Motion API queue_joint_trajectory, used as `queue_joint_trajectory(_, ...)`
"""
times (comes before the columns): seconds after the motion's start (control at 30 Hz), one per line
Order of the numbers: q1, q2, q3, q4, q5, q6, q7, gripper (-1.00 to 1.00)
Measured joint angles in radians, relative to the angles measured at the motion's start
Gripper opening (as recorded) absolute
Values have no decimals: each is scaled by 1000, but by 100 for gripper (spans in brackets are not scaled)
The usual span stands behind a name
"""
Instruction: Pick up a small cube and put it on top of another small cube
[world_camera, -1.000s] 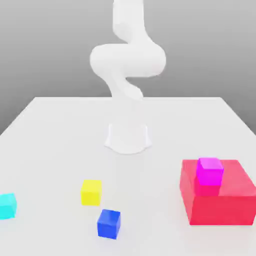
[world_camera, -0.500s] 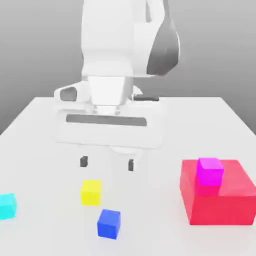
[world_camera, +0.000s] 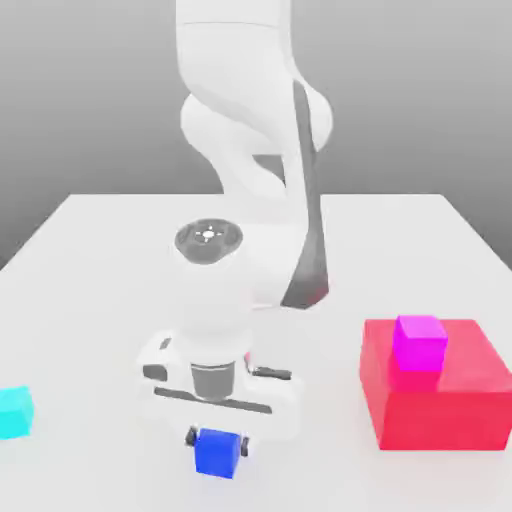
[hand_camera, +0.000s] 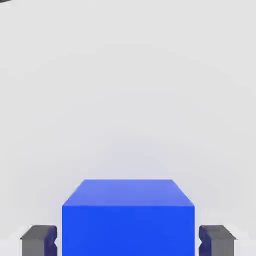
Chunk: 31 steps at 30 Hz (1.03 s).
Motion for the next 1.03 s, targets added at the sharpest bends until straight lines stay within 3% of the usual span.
queue_joint_trajectory(0.1, -1, 7, 1, 1, -1, 6, 1, -100)
queue_joint_trajectory(0.3, 1, -184, -7, -39, -13, -145, 17, -100)
queue_joint_trajectory(0.67, -157, -581, -51, -313, -51, -267, 456, -100)
queue_joint_trajectory(0.93, -177, -387, -52, -336, -39, -50, 501, -100)
queue_joint_trajectory(0.97, -175, -355, -52, -335, -29, -20, 493, 100)
queue_joint_trajectory(1.03, -172, -355, -52, -335, -29, -20, 493, 100)
